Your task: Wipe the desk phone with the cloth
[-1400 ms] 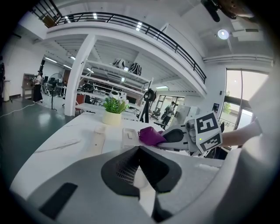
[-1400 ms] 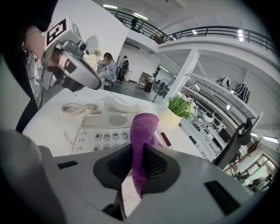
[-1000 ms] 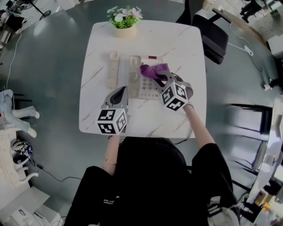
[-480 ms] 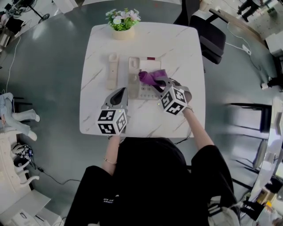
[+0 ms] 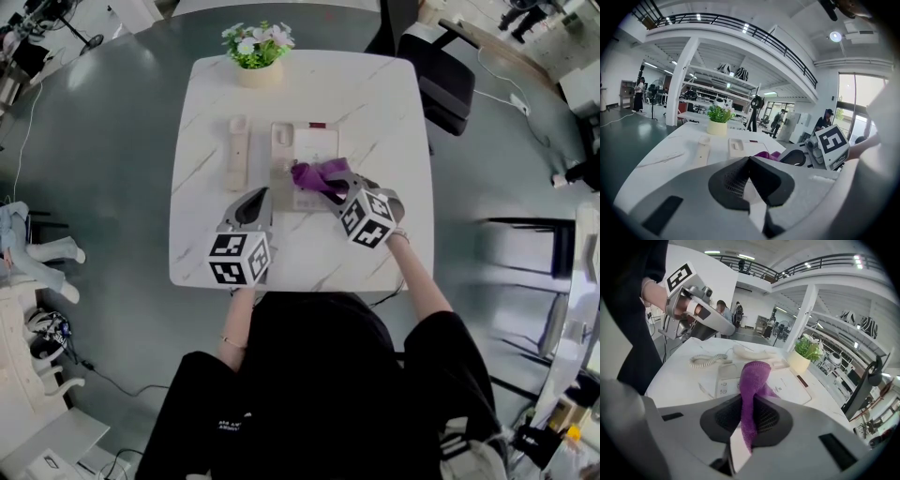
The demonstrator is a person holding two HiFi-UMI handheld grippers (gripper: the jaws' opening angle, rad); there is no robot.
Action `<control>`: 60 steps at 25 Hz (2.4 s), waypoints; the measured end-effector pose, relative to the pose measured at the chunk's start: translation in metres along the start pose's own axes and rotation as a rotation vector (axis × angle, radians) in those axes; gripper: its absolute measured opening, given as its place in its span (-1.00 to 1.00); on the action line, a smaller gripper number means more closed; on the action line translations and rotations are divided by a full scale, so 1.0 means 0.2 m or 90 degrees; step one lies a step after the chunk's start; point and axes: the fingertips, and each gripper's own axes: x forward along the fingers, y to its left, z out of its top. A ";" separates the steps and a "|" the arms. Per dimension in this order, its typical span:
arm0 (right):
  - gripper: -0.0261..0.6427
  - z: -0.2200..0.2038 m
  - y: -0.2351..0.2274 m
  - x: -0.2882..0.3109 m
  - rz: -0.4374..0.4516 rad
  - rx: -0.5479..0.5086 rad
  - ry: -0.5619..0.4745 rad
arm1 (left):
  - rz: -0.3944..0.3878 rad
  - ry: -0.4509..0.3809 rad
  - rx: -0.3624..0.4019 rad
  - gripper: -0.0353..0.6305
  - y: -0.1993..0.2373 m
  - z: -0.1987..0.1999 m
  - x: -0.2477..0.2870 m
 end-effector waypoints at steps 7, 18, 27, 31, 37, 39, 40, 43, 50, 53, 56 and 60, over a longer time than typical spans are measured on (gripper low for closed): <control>-0.81 -0.01 0.04 0.00 0.017 0.010 0.001 | -0.006 0.002 0.002 -0.90 -0.02 -0.01 0.00; -0.81 -0.03 0.12 -0.02 0.060 0.019 0.009 | -0.007 0.006 0.001 -0.90 -0.03 -0.03 -0.01; -0.81 -0.04 0.17 -0.02 0.090 0.029 0.011 | -0.007 0.006 0.003 -0.90 -0.04 -0.05 -0.02; -0.81 -0.04 0.18 -0.03 0.099 0.035 0.015 | -0.007 0.007 0.004 -0.90 -0.05 -0.05 -0.03; -0.81 -0.04 0.18 -0.04 0.111 0.035 0.016 | -0.005 0.008 0.004 -0.90 -0.05 -0.05 -0.03; -0.81 -0.04 0.19 -0.04 0.117 0.036 0.019 | -0.005 0.008 0.004 -0.90 -0.05 -0.05 -0.04; -0.81 -0.04 0.19 -0.04 0.122 0.037 0.020 | -0.005 0.008 0.004 -0.90 -0.05 -0.05 -0.04; -0.81 -0.05 0.23 -0.05 0.149 0.037 0.022 | -0.004 0.008 0.003 -0.90 -0.05 -0.06 -0.04; -0.81 -0.05 0.27 -0.06 0.180 0.052 0.026 | -0.006 0.010 0.003 -0.90 -0.05 -0.06 -0.03; -0.81 -0.03 0.29 -0.08 0.207 0.074 0.019 | -0.005 0.007 0.003 -0.90 -0.05 -0.05 -0.04; -0.81 -0.01 0.30 -0.10 0.222 0.108 -0.001 | -0.001 0.004 0.003 -0.90 -0.04 -0.05 -0.05; -0.81 0.04 0.27 -0.13 0.217 0.156 -0.039 | 0.003 -0.005 0.003 -0.90 -0.03 -0.02 -0.06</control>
